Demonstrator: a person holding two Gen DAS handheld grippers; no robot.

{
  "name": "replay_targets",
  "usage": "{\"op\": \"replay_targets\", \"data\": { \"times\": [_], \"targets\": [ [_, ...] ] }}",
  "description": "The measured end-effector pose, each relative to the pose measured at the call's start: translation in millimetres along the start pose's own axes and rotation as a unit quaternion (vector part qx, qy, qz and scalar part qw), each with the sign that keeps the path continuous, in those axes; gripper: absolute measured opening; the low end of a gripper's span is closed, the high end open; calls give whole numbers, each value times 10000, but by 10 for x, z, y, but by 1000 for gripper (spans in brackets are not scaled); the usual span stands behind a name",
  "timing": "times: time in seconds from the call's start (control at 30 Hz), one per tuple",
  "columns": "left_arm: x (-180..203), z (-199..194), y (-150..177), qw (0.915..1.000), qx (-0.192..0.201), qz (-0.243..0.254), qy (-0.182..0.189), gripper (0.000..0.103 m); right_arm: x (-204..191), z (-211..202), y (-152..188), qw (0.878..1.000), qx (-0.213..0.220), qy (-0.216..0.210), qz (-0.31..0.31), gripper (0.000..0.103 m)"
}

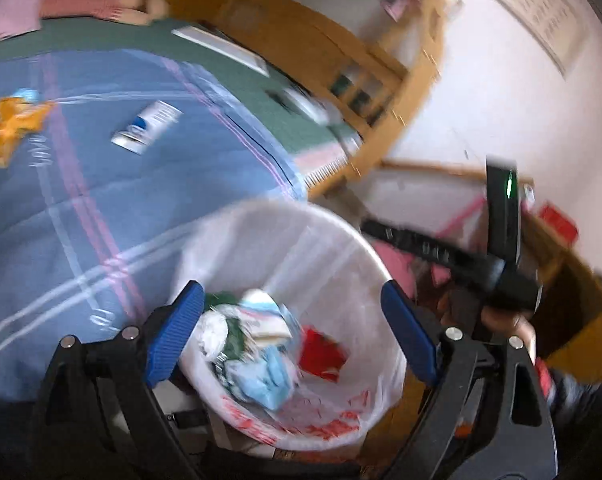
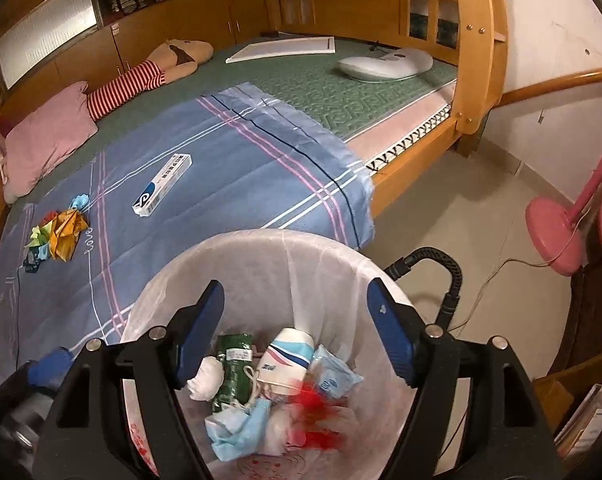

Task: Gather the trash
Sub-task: 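Carry the tissue and red snack bag over the basket and release both, then move back over the bed and grasp the green cloth with the right gripper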

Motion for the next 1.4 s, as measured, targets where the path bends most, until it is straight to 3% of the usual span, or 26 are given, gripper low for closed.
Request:
{"op": "replay_targets", "data": {
  "times": [0.07,0.17,0.23,0.3,0.4,0.5,0.57,0.67,0.73,0.83,0.9,0.93,0.97,1.17,1.3,1.4],
  "targets": [
    [-250,-292,-270,9973,582,-169,-413,90,-128,70,-68,9999,8,-145,-9,73],
    [-728,-856,-651,9783,1479,-534,-1348,93,-575,172,-207,9978,-35,-640,-161,73],
    [-1175,-1340,-905,9504,2047,-949,-2140,95,-1052,221,-296,9926,-66,-1146,-396,73],
    [-1584,-1717,-1031,9202,2316,-1399,-2829,96,-1702,260,-385,9833,-2,-1628,-817,74],
    [-2182,-2205,-1041,8747,2568,-1968,-3610,96,-2527,343,-412,9687,9,-2100,-1322,74],
    [-2603,-2497,-842,8393,2601,-2181,-4247,96,-3463,564,-371,9553,-82,-2341,-1806,74],
    [-2816,-2654,-675,8202,2293,-2445,-4636,96,-4127,828,-281,9451,-335,-2502,-2075,74],
    [-3054,-2894,-502,8025,2246,-2918,-4695,96,-4774,1233,-215,9465,-426,-2243,-2280,74],
    [-3109,-2978,-414,7972,2240,-3105,-4668,96,-5076,1543,-157,9488,-570,-2041,-2345,74],
    [-3172,-3036,-356,7914,2210,-3208,-4711,96,-5255,1932,9,9518,-1120,-1934,-2103,74],
    [-3233,-3028,-367,7878,2208,-3301,-4707,96,-5282,1976,44,9541,-1104,-1966,-1971,62],
    [-3264,-3009,-360,7871,2208,-3368,-4671,96,-5293,1947,88,9500,-1183,-2124,-1959,42],
    [-3276,-2993,-356,7872,2199,-3436,-4626,96,-5282,1909,139,9463,-1253,-2204,-2008,32],
    [-3203,-2851,-369,7934,2102,-3379,-4607,96,-5095,1469,479,9159,-1760,-2772,-2309,29],
    [-3199,-2829,-321,7924,2016,-3395,-4649,96,-4989,1012,828,8760,-2114,-3395,-2696,29],
    [-3222,-2816,-265,7913,1944,-3447,-4661,96,-4883,779,762,8740,-1819,-3651,-2640,30]
  ]
}}
Point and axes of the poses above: each gripper's, at about its wrist camera, not at the fingertips, and z roughly the way its jaws point, x to its right, y to its underside, the point moved 9 cm from there along z, roughly the way its jaws point, and after that the axes turned 4 degrees about x, right-handed, at the moved point
